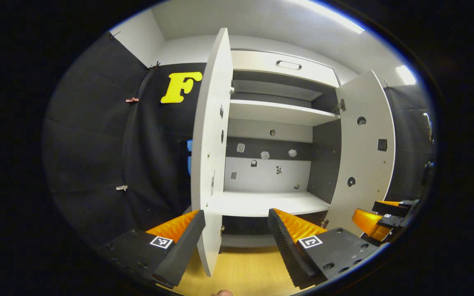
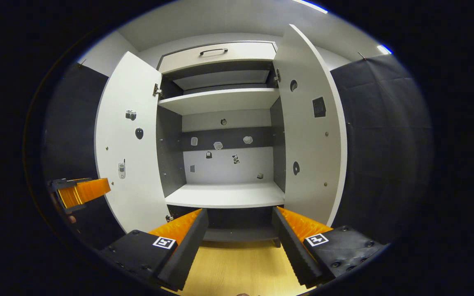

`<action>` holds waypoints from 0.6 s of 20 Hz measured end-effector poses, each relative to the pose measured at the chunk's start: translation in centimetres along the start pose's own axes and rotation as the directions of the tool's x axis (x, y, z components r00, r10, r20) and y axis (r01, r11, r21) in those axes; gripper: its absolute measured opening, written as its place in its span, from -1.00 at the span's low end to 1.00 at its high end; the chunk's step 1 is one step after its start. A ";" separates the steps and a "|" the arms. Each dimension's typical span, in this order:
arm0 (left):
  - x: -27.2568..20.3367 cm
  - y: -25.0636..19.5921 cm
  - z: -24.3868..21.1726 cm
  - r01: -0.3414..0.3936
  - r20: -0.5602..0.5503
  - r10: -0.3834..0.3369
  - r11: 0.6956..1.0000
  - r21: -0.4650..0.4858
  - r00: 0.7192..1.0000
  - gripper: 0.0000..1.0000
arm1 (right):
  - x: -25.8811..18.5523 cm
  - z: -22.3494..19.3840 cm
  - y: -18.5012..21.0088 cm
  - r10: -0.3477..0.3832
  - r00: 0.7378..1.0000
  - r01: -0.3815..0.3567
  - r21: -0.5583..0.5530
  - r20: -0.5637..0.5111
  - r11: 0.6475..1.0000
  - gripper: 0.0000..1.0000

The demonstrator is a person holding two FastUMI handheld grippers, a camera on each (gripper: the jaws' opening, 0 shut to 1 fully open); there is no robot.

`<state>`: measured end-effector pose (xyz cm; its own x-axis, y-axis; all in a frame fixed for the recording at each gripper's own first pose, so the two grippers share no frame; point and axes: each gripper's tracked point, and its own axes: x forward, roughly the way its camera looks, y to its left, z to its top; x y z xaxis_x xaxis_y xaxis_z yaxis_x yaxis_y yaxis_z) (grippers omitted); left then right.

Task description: Open the right door of the double-door shoe cabinet with the right hand, and open the left door with the left hand.

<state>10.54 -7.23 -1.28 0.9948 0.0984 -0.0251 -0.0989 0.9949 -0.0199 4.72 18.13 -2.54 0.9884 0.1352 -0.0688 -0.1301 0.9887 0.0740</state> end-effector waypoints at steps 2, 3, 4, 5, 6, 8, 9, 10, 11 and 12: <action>-0.1 -1.1 -0.4 -0.007 -0.003 0.007 1.000 -0.009 1.000 0.90 | -0.2 -0.3 -1.4 0.000 1.000 0.000 -0.007 -0.007 1.000 0.97; -0.3 -1.6 -0.5 -0.004 0.000 0.004 1.000 -0.011 1.000 0.90 | -0.3 -0.8 -2.1 -0.001 1.000 0.001 -0.015 -0.024 1.000 0.96; -0.3 -2.1 -0.6 -0.003 0.008 0.003 1.000 -0.008 1.000 0.90 | -0.3 -1.2 -2.9 -0.003 0.999 0.002 -0.015 -0.037 1.000 0.96; -0.3 -2.4 -0.4 -0.003 0.013 0.003 1.000 0.000 1.000 0.90 | -0.1 -1.3 -3.7 -0.009 0.999 0.009 -0.006 -0.048 1.000 0.97; -0.3 -2.8 -0.4 0.000 0.014 0.000 1.000 0.010 1.000 0.90 | -0.1 -1.5 -4.5 -0.016 0.998 0.017 0.013 -0.059 1.000 0.97; -0.2 -3.2 -0.1 -0.006 0.022 0.005 0.999 0.034 1.000 0.90 | 0.0 -0.9 -5.7 -0.035 0.998 0.038 0.059 -0.050 0.998 0.97; -0.3 -3.4 0.0 -0.009 0.026 0.008 0.999 0.038 1.000 0.89 | 0.0 -0.8 -6.1 -0.046 0.998 0.049 0.072 -0.042 0.996 0.97; -0.2 -3.6 0.1 -0.010 0.028 0.009 0.999 0.037 1.000 0.89 | 0.0 -0.6 -6.5 -0.056 0.998 0.059 0.083 -0.035 0.995 0.97; -0.3 -4.0 0.1 -0.005 0.028 0.004 0.999 0.035 1.000 0.89 | -0.2 -0.4 -6.8 -0.062 0.998 0.064 0.089 -0.028 0.994 0.97; -0.3 -4.3 0.0 -0.002 0.029 0.000 0.999 0.036 1.000 0.90 | -0.3 -0.3 -6.8 -0.062 0.998 0.064 0.093 -0.023 0.994 0.97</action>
<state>10.64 -11.49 -1.20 0.9950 0.0994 0.0037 -0.0995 0.9949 0.0156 5.33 11.37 -3.34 0.9925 0.0748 -0.0962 -0.0585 0.9851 0.1616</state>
